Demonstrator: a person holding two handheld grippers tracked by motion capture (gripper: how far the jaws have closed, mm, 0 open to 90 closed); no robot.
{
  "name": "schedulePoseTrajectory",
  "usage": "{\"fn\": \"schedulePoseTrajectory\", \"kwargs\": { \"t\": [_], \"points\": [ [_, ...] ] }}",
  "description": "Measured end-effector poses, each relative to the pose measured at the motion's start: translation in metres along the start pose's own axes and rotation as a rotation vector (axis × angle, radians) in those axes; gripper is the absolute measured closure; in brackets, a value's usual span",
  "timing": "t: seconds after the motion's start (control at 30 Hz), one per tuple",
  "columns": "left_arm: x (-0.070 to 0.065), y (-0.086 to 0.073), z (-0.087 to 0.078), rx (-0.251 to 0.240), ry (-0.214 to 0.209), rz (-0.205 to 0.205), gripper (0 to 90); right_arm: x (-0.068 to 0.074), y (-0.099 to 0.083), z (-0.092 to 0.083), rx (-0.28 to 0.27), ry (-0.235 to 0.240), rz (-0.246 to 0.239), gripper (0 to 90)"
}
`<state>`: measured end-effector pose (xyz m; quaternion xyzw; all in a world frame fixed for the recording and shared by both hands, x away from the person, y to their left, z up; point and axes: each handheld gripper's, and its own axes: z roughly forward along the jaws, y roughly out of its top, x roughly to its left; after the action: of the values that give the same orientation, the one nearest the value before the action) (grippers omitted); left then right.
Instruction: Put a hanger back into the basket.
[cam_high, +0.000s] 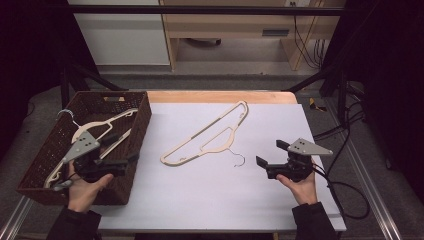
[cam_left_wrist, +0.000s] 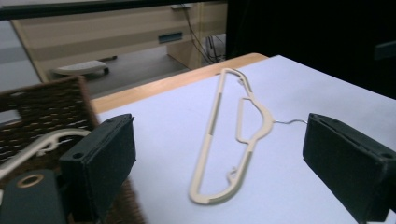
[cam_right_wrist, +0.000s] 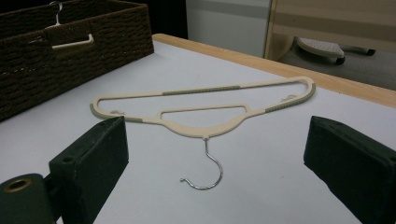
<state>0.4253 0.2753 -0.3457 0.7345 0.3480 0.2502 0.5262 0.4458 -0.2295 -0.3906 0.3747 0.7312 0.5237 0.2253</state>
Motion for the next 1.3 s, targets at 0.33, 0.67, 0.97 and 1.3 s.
{"fn": "schedulePoseTrajectory", "kwargs": {
  "t": [0.33,0.67,0.97,1.3],
  "points": [
    [-0.034,-0.006,0.04,0.058,-0.085,0.044,8.1,-0.002,0.002,0.011,0.005,0.002,0.005,8.2],
    [-0.052,-0.021,0.072,0.121,-0.135,0.054,7.3,0.0,0.01,0.03,0.013,-0.005,0.003,9.5],
    [-0.053,-0.033,0.079,0.144,-0.142,0.04,7.5,0.002,0.009,0.062,0.074,0.007,-0.007,12.8],
    [-0.052,-0.037,0.083,0.164,-0.142,0.053,7.4,0.001,0.005,0.105,0.149,0.0,-0.015,17.7]
  ]
}}
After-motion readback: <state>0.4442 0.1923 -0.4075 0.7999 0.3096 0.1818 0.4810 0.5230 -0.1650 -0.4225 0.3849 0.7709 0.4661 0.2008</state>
